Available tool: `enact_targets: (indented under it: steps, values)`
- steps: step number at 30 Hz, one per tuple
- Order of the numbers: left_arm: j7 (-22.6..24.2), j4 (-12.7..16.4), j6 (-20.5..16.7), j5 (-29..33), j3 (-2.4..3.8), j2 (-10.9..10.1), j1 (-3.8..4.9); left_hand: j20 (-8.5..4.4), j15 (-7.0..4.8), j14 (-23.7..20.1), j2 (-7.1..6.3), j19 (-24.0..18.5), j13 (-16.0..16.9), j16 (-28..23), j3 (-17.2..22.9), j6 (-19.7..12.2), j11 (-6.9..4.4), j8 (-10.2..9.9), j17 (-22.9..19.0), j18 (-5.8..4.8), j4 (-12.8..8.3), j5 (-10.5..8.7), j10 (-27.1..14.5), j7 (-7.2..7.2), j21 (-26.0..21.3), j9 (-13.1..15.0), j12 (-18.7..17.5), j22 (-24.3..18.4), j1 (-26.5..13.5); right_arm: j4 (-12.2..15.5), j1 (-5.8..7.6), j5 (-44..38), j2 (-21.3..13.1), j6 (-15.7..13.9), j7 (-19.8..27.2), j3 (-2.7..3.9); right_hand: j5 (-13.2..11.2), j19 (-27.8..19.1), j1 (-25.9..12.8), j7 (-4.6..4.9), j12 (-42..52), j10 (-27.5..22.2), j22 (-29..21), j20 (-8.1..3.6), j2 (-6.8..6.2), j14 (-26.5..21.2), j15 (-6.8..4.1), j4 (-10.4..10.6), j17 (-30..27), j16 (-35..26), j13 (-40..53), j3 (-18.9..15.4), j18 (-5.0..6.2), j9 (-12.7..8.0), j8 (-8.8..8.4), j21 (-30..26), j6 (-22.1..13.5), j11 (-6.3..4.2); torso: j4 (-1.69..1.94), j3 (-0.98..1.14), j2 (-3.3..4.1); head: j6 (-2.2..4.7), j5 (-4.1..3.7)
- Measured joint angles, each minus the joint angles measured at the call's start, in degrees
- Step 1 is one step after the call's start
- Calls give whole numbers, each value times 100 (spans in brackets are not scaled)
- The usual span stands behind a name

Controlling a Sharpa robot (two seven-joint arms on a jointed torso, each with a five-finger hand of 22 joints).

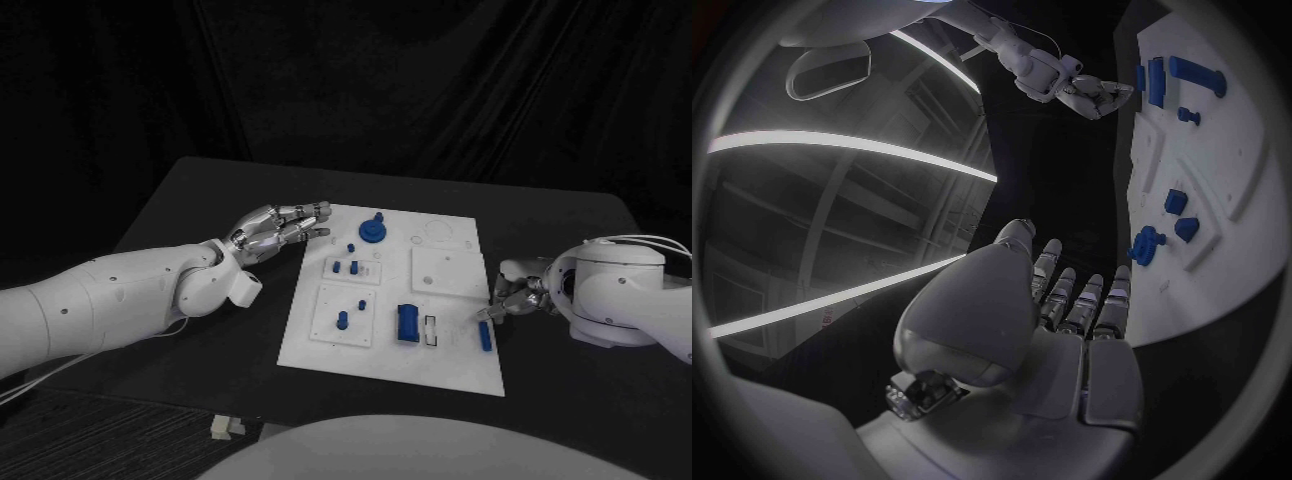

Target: Assemble the parts on the task board

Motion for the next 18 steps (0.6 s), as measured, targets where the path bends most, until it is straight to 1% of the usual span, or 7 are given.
enact_targets:
  steps: [5,6,10,12,15,17,18]
  values:
    - [-1,-1,1,0,0,0,-1,0,0,0,0,0,0,0,0,0,0,0,0,0,0,0,0,0,0,0,0,0,0,-11,-40,-3,39,-35,-13,0,0,0,89,6,0,0,0,0,6,0,0,-91,0,-12,0,40,1,-18,-50,-21,5,0,-1,1,0,0,-4]
    - [-1,-1,1,0,0,0,-1,0,0,0,0,0,-1,0,0,0,0,0,0,1,0,0,0,0,0,0,0,0,0,-14,-48,-4,47,-44,-14,0,0,0,138,20,0,0,0,0,-18,0,0,-128,0,-21,0,50,0,-18,-50,-21,20,0,-1,1,0,0,-1]
    - [-1,-1,2,0,0,0,-3,0,0,0,0,0,-1,0,0,0,0,0,-1,0,0,0,0,0,0,-1,0,0,0,-27,-114,-6,76,-92,-19,4,0,0,138,20,0,0,0,0,-16,0,0,-140,0,-21,0,61,0,-17,-71,-44,20,0,-1,0,0,0,13]
    - [-1,-1,3,0,0,-2,-5,0,0,0,0,0,-1,0,0,0,0,0,-1,1,0,0,0,0,0,-1,0,0,0,-30,-148,-6,84,-114,-20,3,0,0,160,20,0,0,-1,0,6,0,0,-155,0,-21,0,76,0,-17,-71,-44,20,0,-1,1,0,0,20]
    - [-1,0,4,0,0,-6,-7,0,0,0,0,0,-1,0,0,0,0,0,-1,0,0,0,0,0,0,-1,0,-1,0,-38,-199,-7,100,-164,-21,0,68,0,244,1,0,0,-1,0,-30,0,0,-230,0,-43,0,105,0,-6,-71,-49,82,0,-1,1,0,0,30]
    - [-1,0,5,0,0,-7,-8,0,0,0,0,0,-1,0,0,0,0,0,-1,1,0,0,0,0,0,-1,0,-1,0,-44,-223,-7,110,-197,-21,0,68,0,258,-21,0,-16,-1,0,-17,0,1,-253,0,-43,0,111,0,13,-71,-71,103,-26,-1,1,0,0,31]
    - [-1,-1,5,0,0,-7,-9,0,0,0,0,0,-1,0,0,0,0,0,-1,0,0,0,0,0,0,-1,0,-1,0,-47,-234,-7,116,-215,-21,0,91,0,281,-21,0,0,-1,0,-40,0,1,-267,0,-43,0,125,0,23,-71,-71,103,-42,-1,1,0,0,31]
